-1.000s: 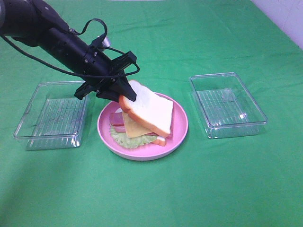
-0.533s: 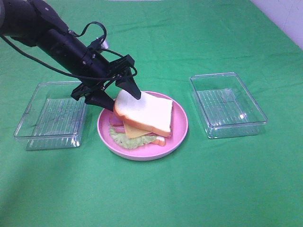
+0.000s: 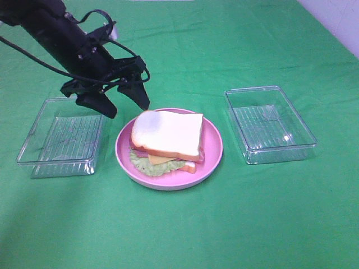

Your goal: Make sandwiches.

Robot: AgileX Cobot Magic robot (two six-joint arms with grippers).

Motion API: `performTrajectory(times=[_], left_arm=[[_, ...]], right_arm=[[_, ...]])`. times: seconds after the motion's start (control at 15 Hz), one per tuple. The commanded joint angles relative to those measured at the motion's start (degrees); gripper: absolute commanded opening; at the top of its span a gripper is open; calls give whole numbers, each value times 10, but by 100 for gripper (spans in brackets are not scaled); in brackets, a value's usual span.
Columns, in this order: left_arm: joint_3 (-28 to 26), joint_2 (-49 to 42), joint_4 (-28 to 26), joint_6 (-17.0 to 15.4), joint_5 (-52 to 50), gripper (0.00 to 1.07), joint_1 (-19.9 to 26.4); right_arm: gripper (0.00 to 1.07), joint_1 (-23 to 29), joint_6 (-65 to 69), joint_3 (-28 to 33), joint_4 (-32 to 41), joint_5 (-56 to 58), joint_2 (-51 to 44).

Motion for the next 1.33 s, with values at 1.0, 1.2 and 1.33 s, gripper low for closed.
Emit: performTrajectory(times=[1.0, 1.2, 1.33], left_arm=[[315, -639, 242, -29, 113, 73, -2], [415, -755, 242, -29, 92, 73, -2], [466, -826, 242, -29, 92, 73, -2]], right_arm=[[78, 0, 2, 1, -5, -7, -8], [78, 0, 2, 1, -5, -7, -8], [78, 0, 2, 1, -5, -7, -8]])
